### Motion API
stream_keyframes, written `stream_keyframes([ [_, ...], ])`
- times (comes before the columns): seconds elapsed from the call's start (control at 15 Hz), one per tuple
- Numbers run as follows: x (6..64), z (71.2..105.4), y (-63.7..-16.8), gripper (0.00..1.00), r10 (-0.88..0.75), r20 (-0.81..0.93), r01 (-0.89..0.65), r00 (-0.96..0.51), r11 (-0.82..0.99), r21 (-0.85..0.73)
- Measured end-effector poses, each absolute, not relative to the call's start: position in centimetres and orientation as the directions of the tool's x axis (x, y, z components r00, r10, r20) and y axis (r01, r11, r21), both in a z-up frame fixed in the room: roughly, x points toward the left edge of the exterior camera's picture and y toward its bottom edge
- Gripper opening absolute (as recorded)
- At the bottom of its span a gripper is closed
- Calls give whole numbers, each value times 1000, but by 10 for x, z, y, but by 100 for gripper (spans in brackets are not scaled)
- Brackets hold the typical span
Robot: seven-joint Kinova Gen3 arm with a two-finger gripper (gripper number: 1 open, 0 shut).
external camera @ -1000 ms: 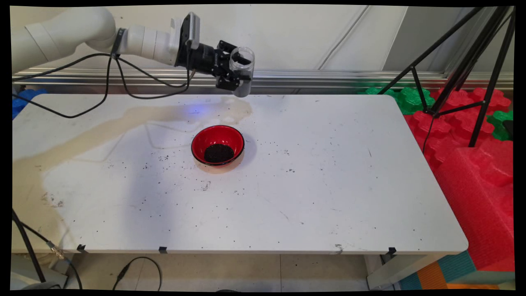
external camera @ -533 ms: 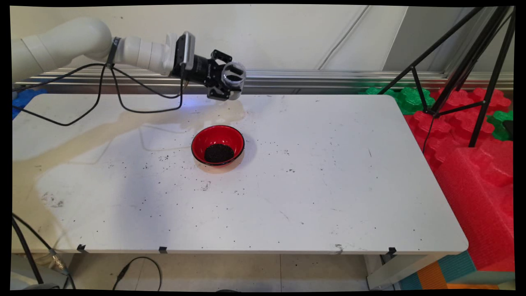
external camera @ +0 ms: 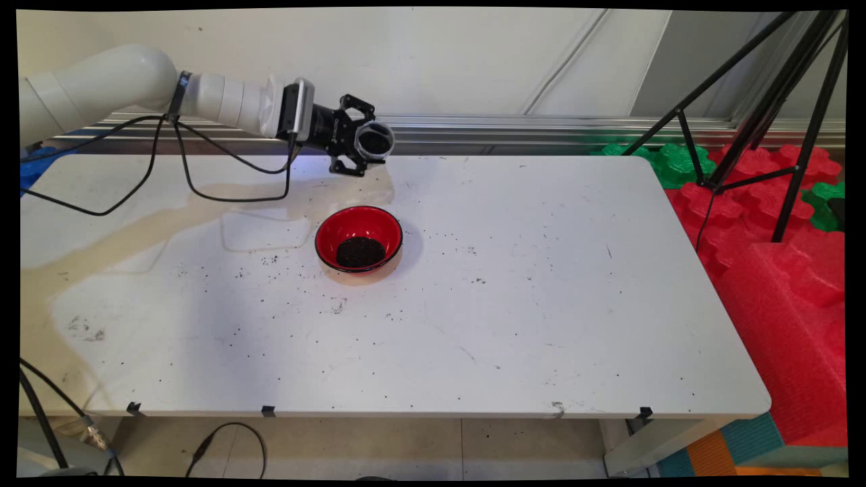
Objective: Pour the black seasoning powder in the red bowl
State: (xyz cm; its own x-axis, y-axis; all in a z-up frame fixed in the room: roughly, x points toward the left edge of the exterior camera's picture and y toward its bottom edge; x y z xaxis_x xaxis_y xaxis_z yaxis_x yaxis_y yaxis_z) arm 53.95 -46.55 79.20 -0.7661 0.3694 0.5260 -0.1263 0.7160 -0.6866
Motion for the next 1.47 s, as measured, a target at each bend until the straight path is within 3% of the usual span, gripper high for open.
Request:
stream_keyframes([
  [1.47,545,781,-424,0,650,111,272,-752,459,-846],
])
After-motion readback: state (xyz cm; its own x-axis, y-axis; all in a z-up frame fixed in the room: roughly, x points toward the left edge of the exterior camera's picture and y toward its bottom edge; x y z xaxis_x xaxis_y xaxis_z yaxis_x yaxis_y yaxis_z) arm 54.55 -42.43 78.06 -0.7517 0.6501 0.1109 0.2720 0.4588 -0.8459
